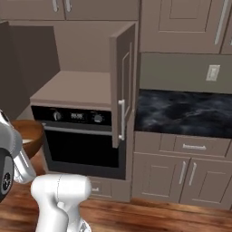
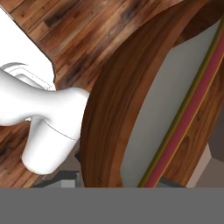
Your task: Pick up the bowls on the counter and stack them on top of one another in the open cabinet. Place the smaller bowl on top of the larger bowl.
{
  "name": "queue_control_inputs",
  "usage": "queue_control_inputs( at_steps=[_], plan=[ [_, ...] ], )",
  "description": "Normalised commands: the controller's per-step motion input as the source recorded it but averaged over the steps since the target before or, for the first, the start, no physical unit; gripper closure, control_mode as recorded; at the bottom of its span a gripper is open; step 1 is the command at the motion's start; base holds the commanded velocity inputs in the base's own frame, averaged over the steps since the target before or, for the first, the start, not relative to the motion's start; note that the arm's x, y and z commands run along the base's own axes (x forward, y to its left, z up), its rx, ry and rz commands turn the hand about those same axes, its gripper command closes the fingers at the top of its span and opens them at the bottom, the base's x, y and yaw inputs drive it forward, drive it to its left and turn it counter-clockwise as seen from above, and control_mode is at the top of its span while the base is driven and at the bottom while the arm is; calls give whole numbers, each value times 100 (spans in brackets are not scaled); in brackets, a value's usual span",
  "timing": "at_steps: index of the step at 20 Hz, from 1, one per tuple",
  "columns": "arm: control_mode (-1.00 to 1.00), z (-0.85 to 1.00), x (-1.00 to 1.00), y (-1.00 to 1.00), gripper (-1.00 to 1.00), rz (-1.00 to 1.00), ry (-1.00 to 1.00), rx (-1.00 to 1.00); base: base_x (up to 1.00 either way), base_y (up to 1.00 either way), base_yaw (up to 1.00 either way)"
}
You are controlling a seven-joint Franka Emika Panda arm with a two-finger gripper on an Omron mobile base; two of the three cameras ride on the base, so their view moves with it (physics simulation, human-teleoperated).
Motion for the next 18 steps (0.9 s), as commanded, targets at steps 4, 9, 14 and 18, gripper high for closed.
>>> queue_control_inputs(
  at_steps=[4, 9, 14, 18],
  plan=[
    [100, 0, 0, 0, 100, 0, 0, 0, 41, 28, 0],
    [100, 0, 0, 0, 100, 0, 0, 0, 35, 28, 0],
    [100, 0, 0, 0, 100, 0, 0, 0, 42, 29, 0],
    [100, 0, 0, 0, 100, 0, 0, 0, 39, 28, 0]
  ],
)
